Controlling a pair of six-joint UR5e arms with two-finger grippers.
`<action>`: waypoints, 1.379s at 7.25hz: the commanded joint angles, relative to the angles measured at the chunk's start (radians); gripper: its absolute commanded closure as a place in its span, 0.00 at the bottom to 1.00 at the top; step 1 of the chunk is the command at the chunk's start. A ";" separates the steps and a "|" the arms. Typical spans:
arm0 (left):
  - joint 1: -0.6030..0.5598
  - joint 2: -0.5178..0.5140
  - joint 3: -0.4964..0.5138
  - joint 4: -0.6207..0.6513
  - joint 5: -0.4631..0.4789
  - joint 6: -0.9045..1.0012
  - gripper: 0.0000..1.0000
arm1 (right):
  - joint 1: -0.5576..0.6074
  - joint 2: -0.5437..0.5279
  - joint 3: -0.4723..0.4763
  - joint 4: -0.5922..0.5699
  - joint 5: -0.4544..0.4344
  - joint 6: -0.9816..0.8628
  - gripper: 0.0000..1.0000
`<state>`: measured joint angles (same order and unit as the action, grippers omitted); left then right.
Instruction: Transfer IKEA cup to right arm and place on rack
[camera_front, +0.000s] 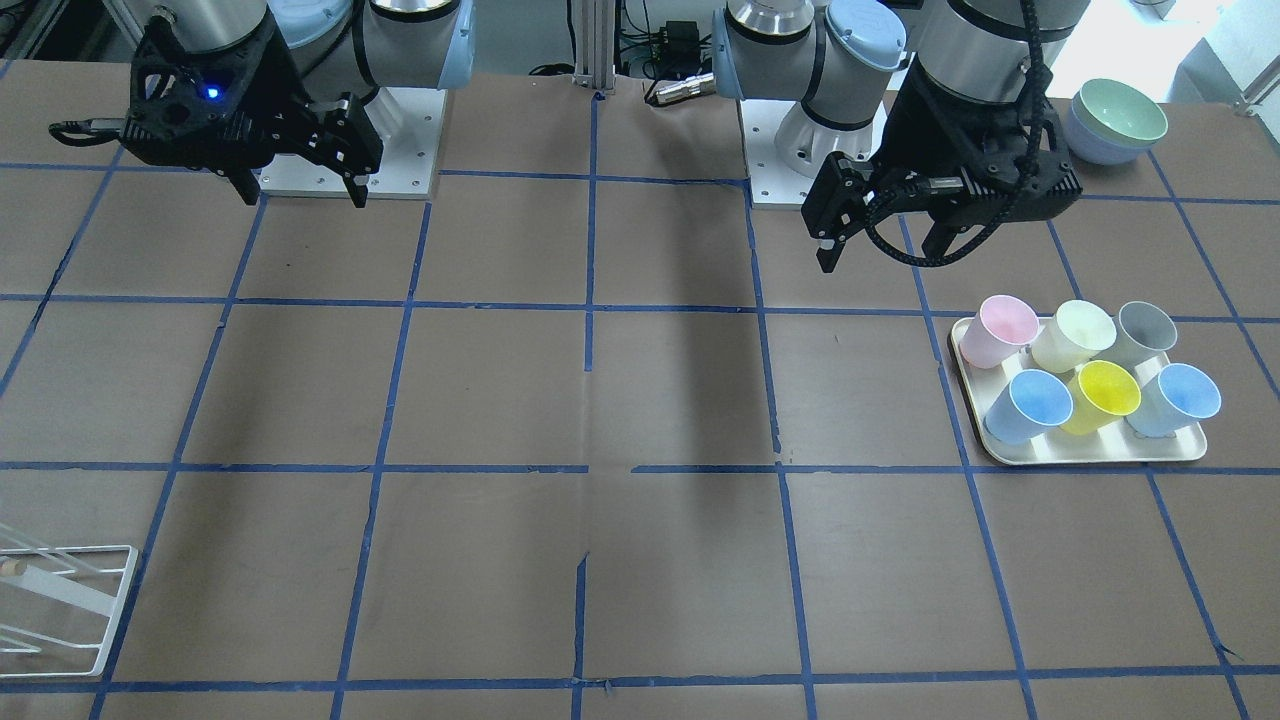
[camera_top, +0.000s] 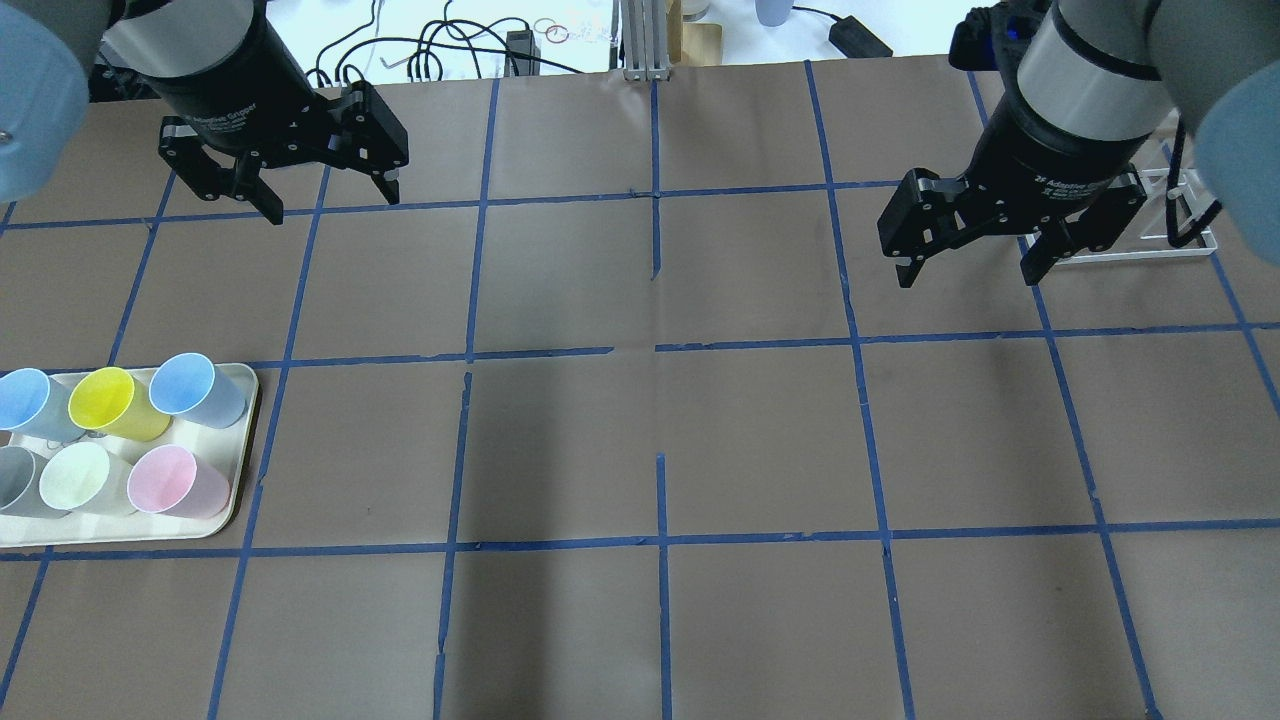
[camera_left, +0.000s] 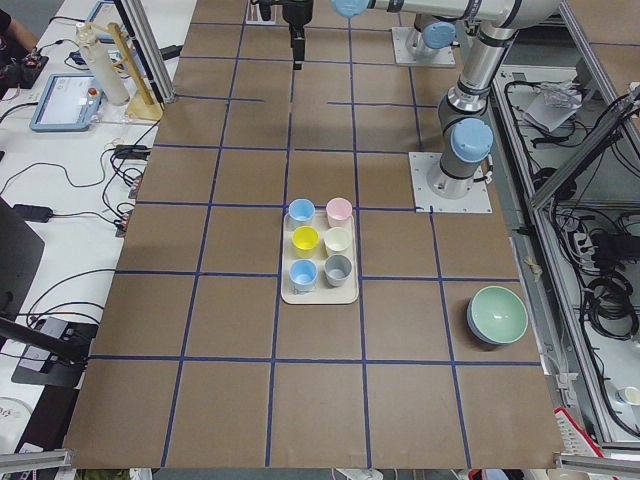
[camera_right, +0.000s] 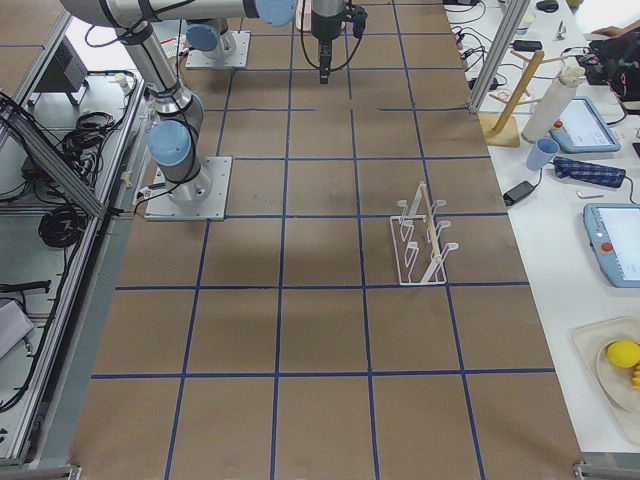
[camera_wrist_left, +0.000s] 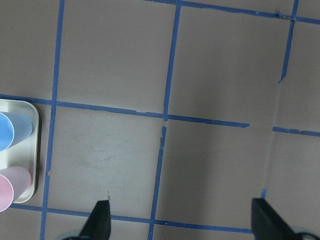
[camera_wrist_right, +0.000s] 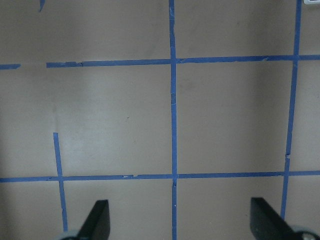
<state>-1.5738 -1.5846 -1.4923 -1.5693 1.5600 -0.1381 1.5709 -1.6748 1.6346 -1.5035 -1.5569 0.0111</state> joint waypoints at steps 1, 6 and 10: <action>0.000 -0.001 0.000 0.000 0.000 0.002 0.00 | -0.014 0.003 0.002 0.005 -0.008 -0.016 0.00; 0.003 0.012 -0.002 0.002 -0.001 0.008 0.00 | -0.020 -0.003 0.004 0.017 -0.009 -0.008 0.00; 0.092 0.021 -0.012 -0.015 0.008 0.283 0.00 | -0.026 -0.011 0.002 0.017 -0.009 -0.013 0.00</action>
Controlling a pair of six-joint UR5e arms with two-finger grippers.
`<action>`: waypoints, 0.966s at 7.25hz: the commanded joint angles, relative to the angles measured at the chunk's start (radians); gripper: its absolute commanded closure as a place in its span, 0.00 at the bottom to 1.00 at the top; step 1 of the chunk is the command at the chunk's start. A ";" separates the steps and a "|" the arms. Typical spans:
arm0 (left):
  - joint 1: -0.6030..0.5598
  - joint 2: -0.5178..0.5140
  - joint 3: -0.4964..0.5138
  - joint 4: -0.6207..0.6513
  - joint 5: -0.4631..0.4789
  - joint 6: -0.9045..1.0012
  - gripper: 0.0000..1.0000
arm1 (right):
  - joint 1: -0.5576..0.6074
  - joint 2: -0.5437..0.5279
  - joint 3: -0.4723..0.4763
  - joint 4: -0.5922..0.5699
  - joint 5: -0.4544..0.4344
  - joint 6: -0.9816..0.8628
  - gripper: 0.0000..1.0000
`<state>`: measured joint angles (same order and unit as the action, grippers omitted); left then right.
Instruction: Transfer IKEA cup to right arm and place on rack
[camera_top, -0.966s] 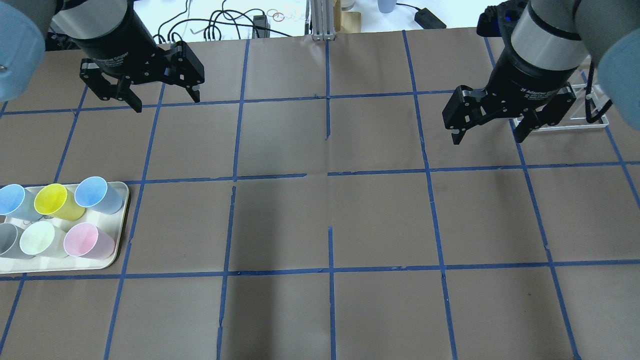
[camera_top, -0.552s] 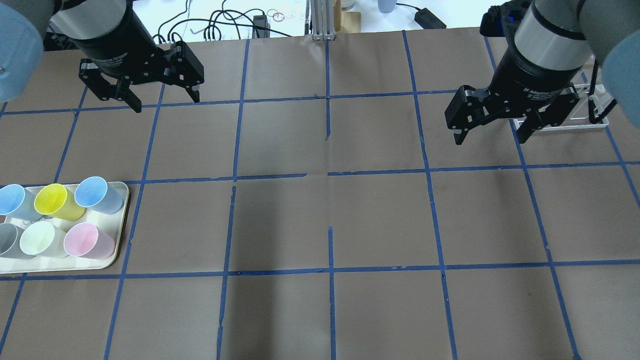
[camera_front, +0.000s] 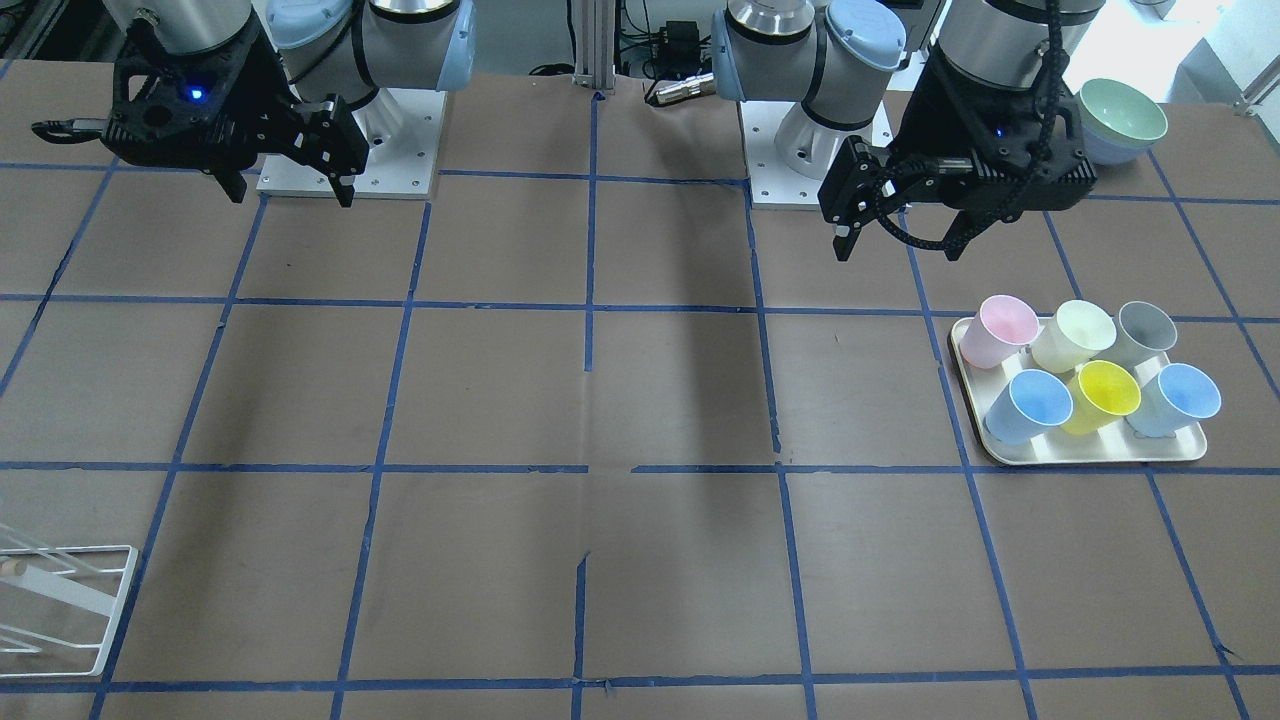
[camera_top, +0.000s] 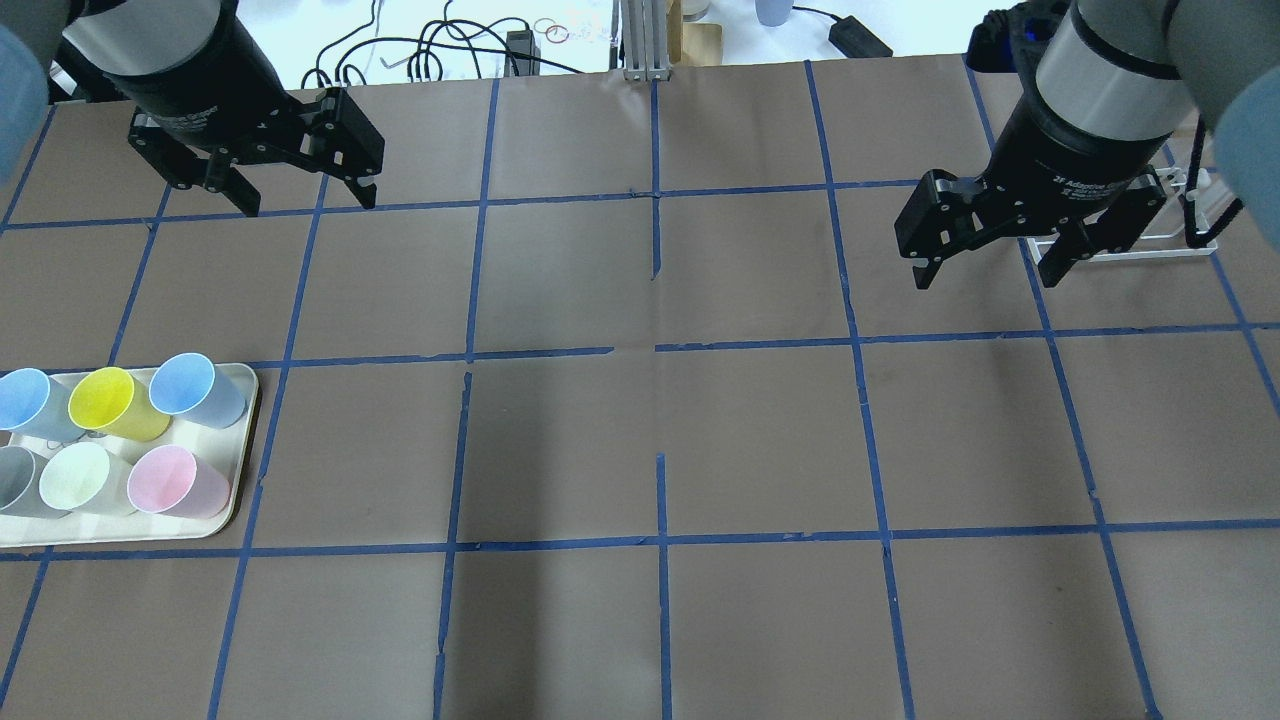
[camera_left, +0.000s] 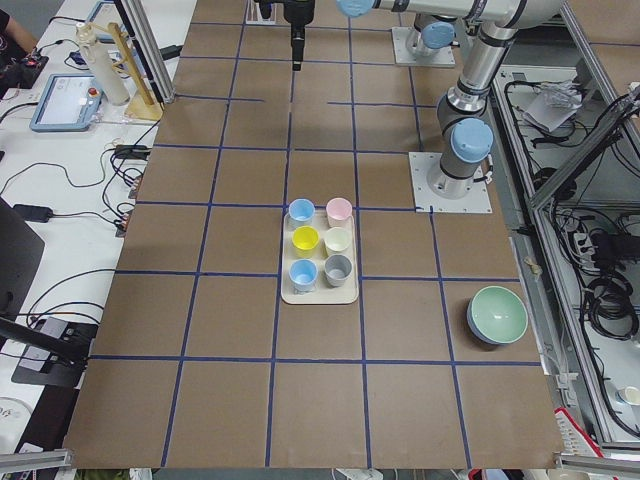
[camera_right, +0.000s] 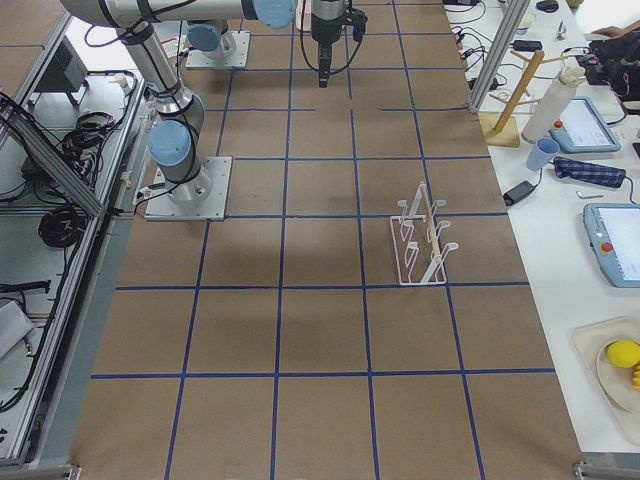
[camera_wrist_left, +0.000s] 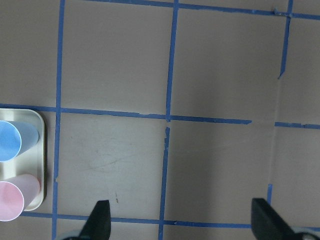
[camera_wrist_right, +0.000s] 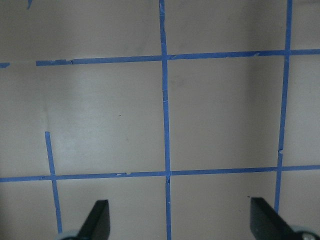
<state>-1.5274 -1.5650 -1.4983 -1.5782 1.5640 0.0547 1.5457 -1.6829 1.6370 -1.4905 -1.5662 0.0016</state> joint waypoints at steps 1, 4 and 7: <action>0.118 0.003 -0.035 -0.012 0.002 0.181 0.00 | 0.004 -0.006 0.000 0.006 0.000 -0.003 0.00; 0.359 0.019 -0.112 0.000 -0.005 0.495 0.00 | -0.001 -0.015 0.000 0.004 -0.009 -0.005 0.00; 0.693 -0.027 -0.155 0.021 -0.015 0.852 0.00 | -0.001 -0.026 -0.005 0.042 0.000 -0.005 0.00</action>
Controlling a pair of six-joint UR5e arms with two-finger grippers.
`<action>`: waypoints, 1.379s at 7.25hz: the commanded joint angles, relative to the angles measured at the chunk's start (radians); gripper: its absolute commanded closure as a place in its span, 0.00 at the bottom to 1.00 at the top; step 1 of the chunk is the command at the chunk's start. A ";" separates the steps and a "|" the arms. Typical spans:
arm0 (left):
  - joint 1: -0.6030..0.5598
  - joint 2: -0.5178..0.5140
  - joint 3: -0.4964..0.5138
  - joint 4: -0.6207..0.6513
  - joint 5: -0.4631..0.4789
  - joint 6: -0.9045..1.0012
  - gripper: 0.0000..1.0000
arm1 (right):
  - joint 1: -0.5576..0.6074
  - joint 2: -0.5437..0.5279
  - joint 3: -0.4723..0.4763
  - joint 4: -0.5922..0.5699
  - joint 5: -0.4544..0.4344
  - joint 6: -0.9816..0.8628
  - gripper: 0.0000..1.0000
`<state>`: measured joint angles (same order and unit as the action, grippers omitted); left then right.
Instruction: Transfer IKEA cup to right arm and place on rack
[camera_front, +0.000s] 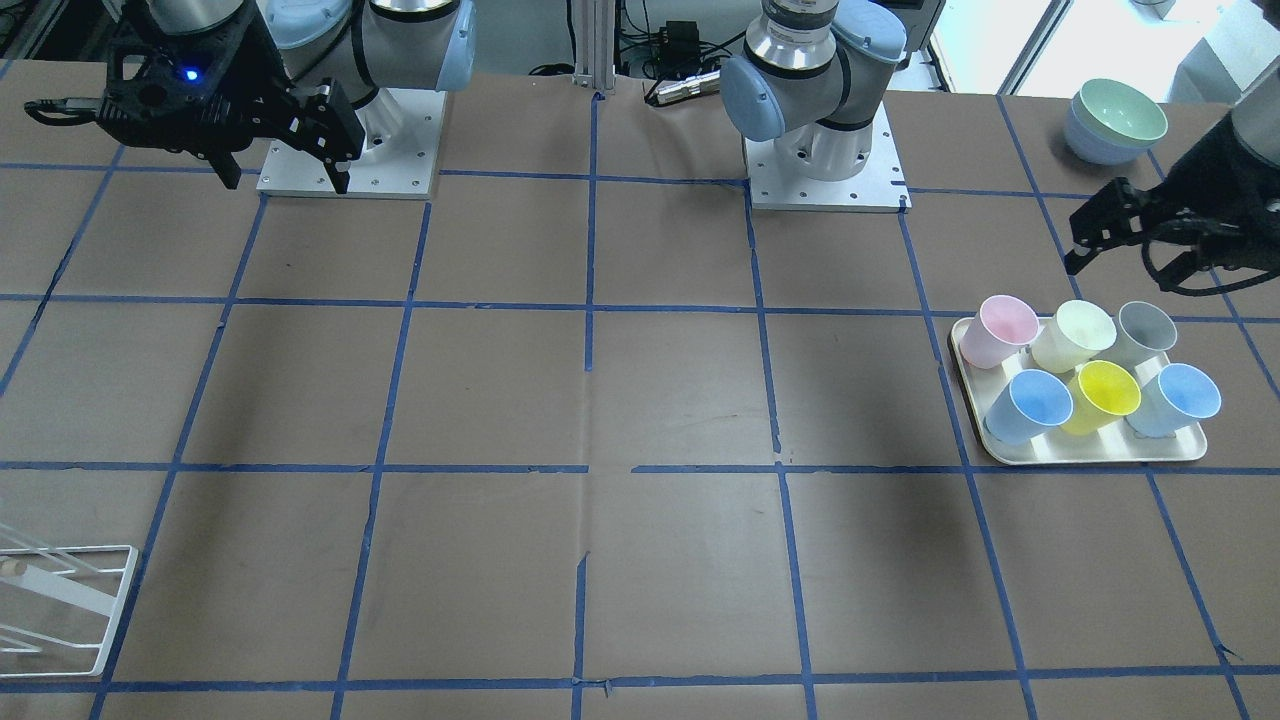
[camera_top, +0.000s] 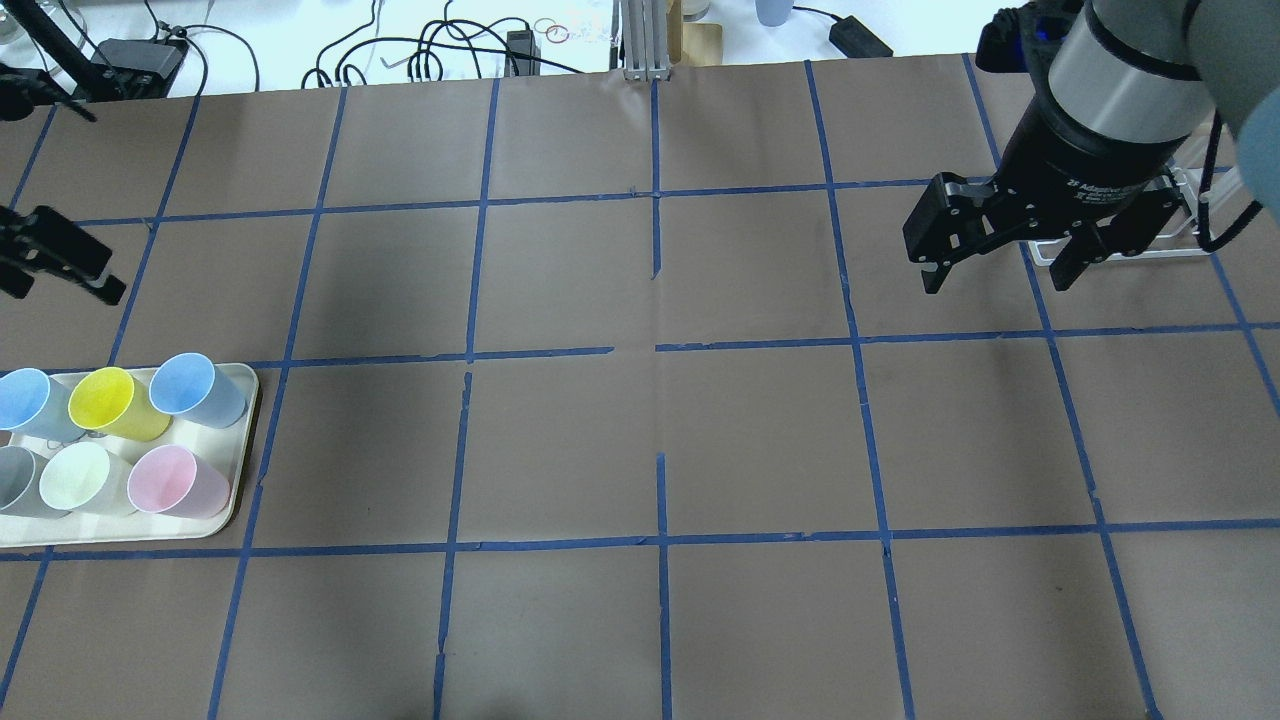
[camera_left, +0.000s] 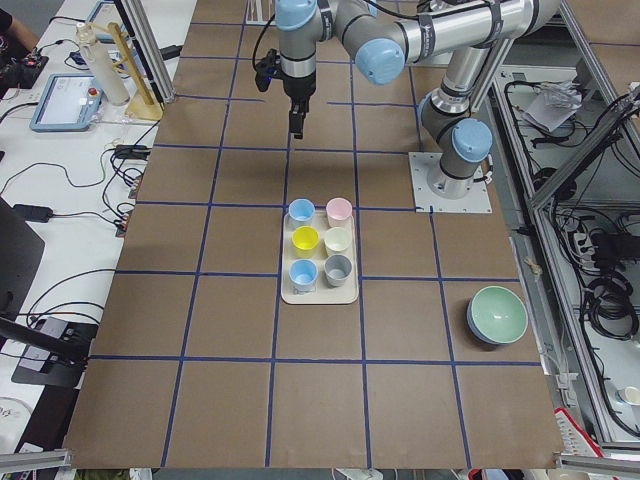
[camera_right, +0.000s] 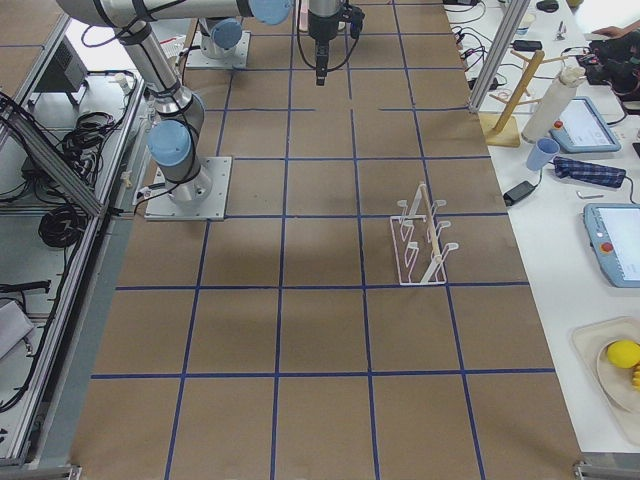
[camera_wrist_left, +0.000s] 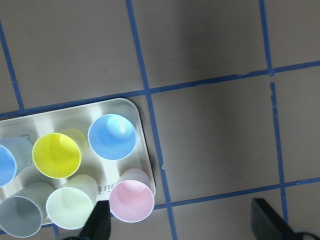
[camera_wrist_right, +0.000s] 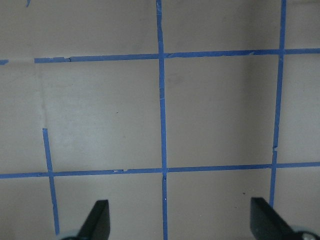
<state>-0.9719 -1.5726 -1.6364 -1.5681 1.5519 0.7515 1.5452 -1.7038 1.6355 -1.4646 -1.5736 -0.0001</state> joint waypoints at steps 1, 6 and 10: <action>0.213 -0.045 -0.031 0.087 -0.003 0.284 0.00 | 0.003 -0.005 -0.003 0.020 0.003 0.002 0.00; 0.392 -0.234 -0.168 0.448 0.027 0.384 0.00 | 0.004 -0.017 0.003 0.007 0.006 0.005 0.00; 0.392 -0.354 -0.187 0.546 0.092 0.328 0.00 | 0.004 -0.016 0.004 0.007 0.018 0.009 0.00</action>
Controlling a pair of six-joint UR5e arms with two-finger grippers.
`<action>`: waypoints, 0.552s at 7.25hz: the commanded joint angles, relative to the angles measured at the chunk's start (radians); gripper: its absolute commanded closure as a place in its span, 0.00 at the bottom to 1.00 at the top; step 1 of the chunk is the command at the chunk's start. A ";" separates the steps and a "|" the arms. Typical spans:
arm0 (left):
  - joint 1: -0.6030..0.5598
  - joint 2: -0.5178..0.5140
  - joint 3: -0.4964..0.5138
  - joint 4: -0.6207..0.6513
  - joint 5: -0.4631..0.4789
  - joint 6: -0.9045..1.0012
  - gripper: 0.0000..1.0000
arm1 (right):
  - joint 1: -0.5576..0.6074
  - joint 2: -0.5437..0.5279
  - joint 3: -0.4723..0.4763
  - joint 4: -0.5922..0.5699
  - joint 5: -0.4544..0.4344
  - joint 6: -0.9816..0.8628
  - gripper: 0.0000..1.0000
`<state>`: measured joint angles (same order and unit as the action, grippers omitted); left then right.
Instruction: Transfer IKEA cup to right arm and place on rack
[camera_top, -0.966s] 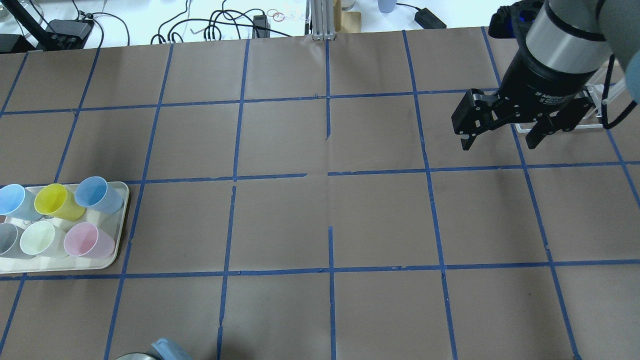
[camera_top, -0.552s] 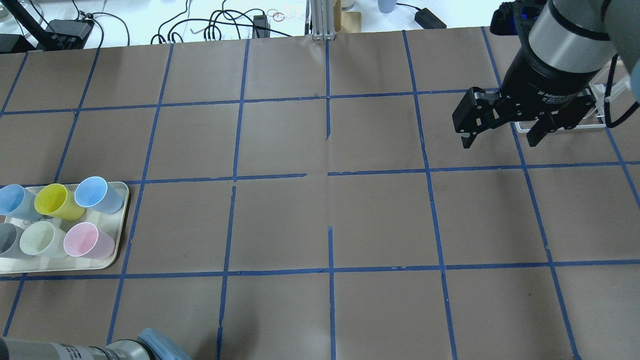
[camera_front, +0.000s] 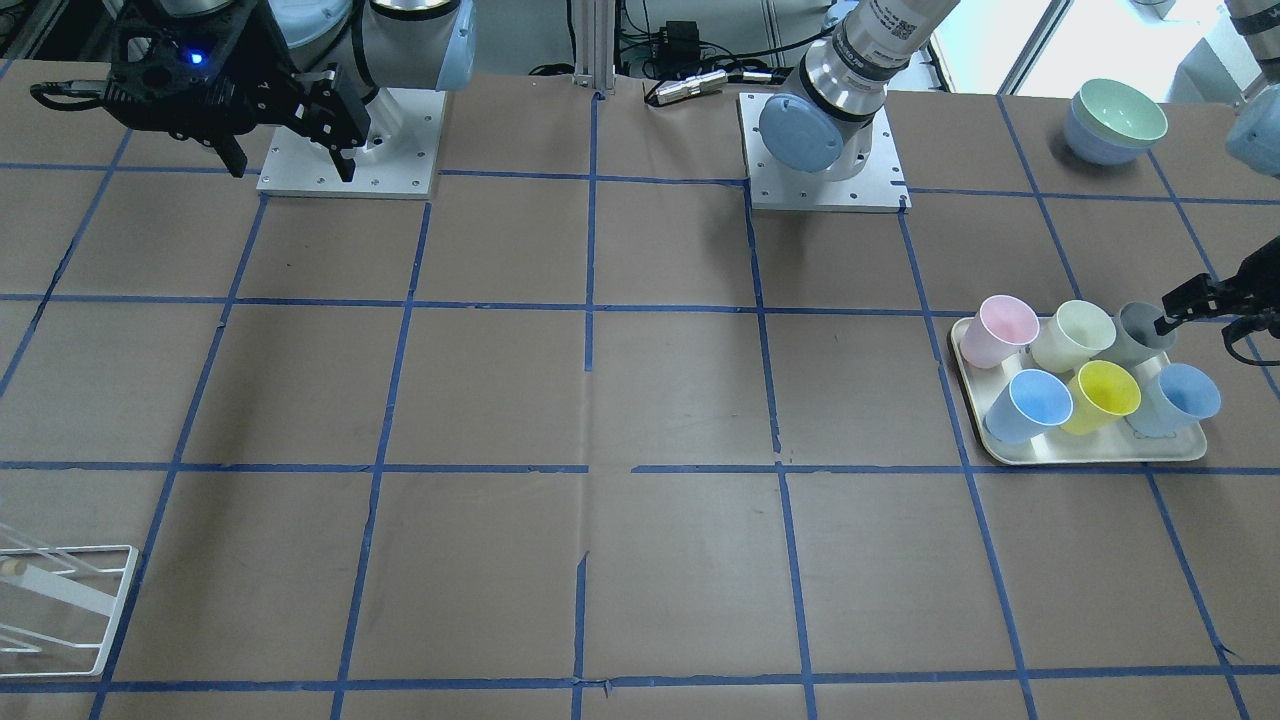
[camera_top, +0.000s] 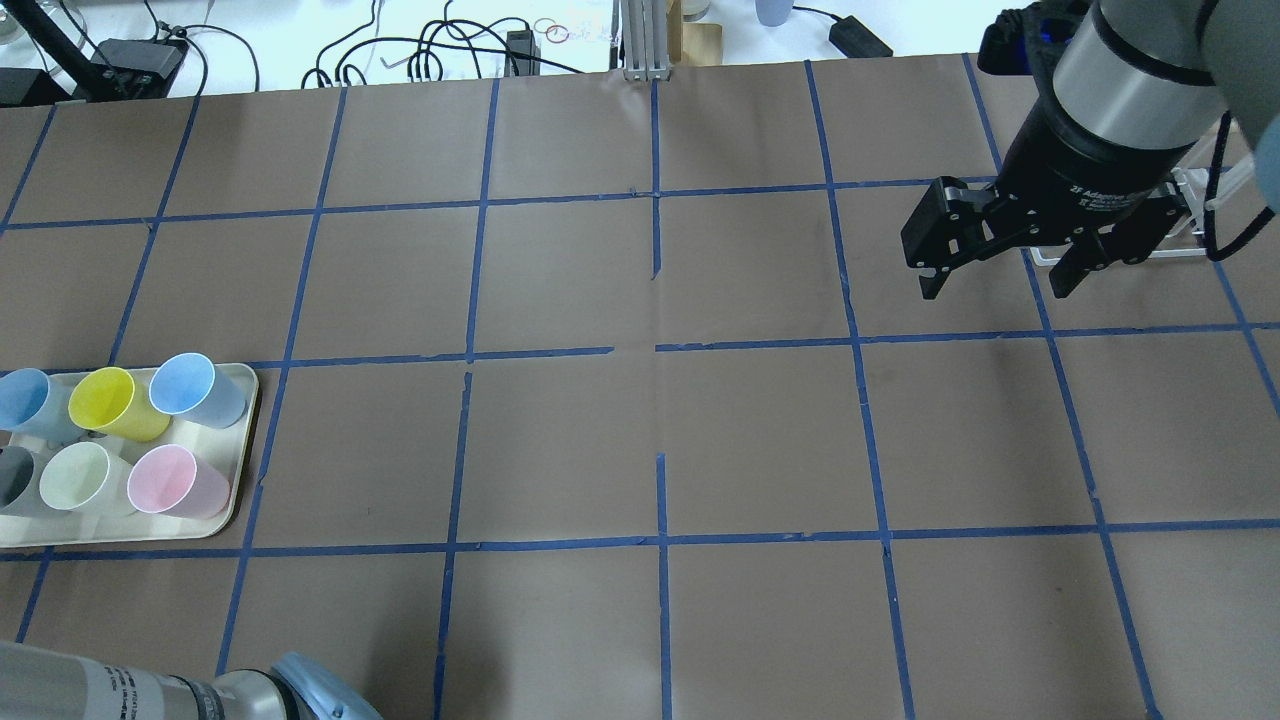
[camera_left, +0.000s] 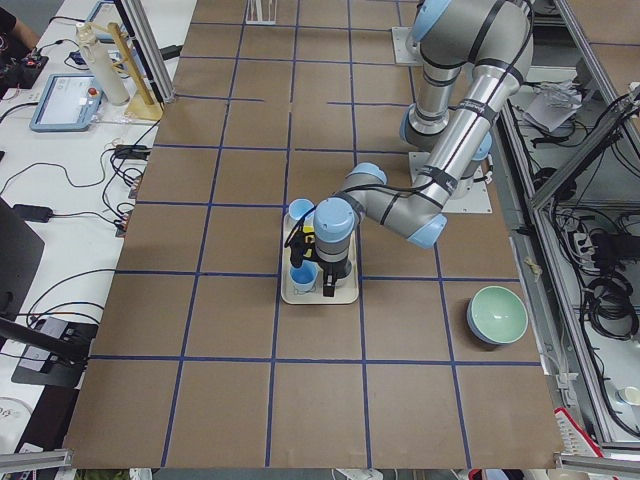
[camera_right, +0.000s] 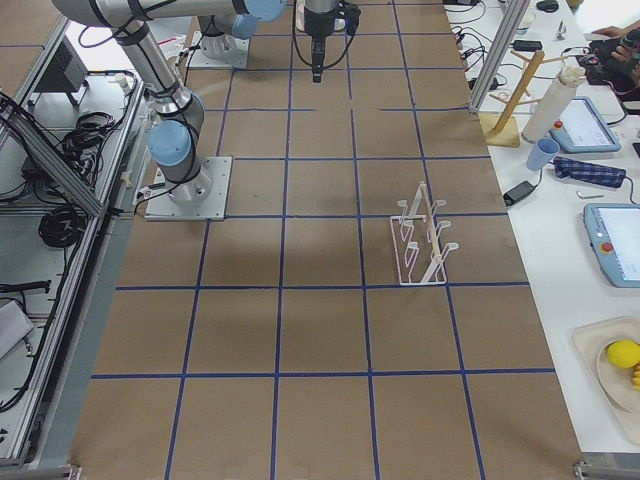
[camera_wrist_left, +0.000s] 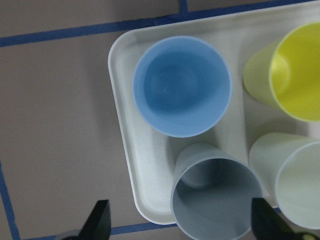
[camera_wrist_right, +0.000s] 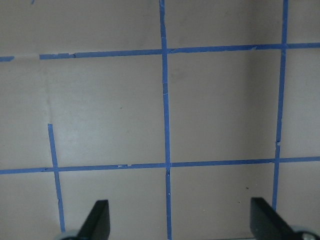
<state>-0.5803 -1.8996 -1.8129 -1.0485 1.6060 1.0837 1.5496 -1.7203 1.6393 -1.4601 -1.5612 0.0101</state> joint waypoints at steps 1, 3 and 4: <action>0.002 -0.036 -0.010 0.027 0.040 -0.004 0.00 | 0.000 0.001 0.002 0.004 0.007 -0.001 0.00; 0.002 -0.038 -0.010 0.019 0.043 -0.002 0.49 | 0.000 0.002 0.002 0.004 0.013 -0.009 0.00; 0.002 -0.033 -0.009 0.013 0.046 -0.002 0.78 | 0.000 0.002 0.002 0.001 0.051 -0.009 0.00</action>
<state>-0.5784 -1.9354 -1.8225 -1.0298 1.6485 1.0810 1.5493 -1.7184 1.6413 -1.4565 -1.5402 0.0038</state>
